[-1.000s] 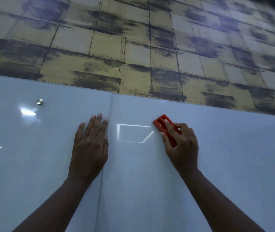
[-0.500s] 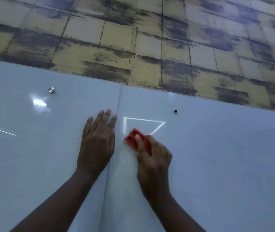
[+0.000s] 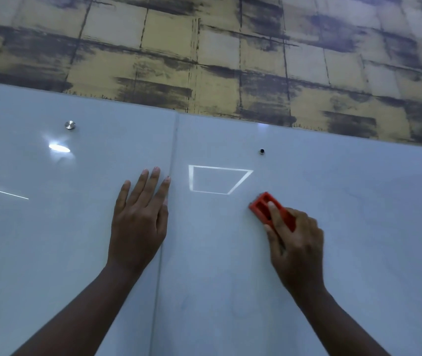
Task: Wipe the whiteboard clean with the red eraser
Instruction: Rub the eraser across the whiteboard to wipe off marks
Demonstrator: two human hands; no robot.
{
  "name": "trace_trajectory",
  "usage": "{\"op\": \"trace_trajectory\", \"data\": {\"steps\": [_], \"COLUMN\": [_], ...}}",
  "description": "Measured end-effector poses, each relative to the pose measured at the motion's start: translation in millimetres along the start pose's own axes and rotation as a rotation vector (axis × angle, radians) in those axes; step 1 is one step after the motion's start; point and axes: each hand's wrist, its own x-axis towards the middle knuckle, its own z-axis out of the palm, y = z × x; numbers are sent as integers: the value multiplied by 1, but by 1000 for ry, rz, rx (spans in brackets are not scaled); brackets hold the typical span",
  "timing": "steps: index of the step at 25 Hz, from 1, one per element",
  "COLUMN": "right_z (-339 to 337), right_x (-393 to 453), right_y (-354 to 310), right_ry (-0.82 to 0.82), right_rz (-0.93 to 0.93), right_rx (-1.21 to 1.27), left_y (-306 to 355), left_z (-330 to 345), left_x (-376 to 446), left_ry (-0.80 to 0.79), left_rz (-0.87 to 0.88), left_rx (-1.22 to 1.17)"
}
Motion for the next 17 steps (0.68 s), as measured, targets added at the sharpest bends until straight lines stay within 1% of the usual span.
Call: {"op": "trace_trajectory", "data": {"steps": [3,6,8,9,10,13,15,17], "right_z": [-9,-9,-4,-2,-1,-7,-16,-24], "right_x": [-24,-41,-35,-34,-36,-75,-106,-120], "right_y": [7,-20,-45,-60,-75,-117,-125,-116], "right_ry": [-9,-14,-3,1,-5,-104,-178,-237], "right_rz": [168,294,402,411,361,53,-114,-222], "right_rx": [4,21,65,85,95,127,143,134], "left_y": [3,9,10,10,10,10,11,12], "left_z": [-3,-6,-7,-7,-7,-8,-10,-12], "left_x": [-12,-22,-23,-23,-22,-26,-31,-37], "left_ry": [-11,-13,-12,-16,-20,-49,-68,-89], "left_rz": [-9,-28,-34,-34,-36,-45,-51,-55], "left_rx": [-8,1,8,8,8,11,14,13]}}
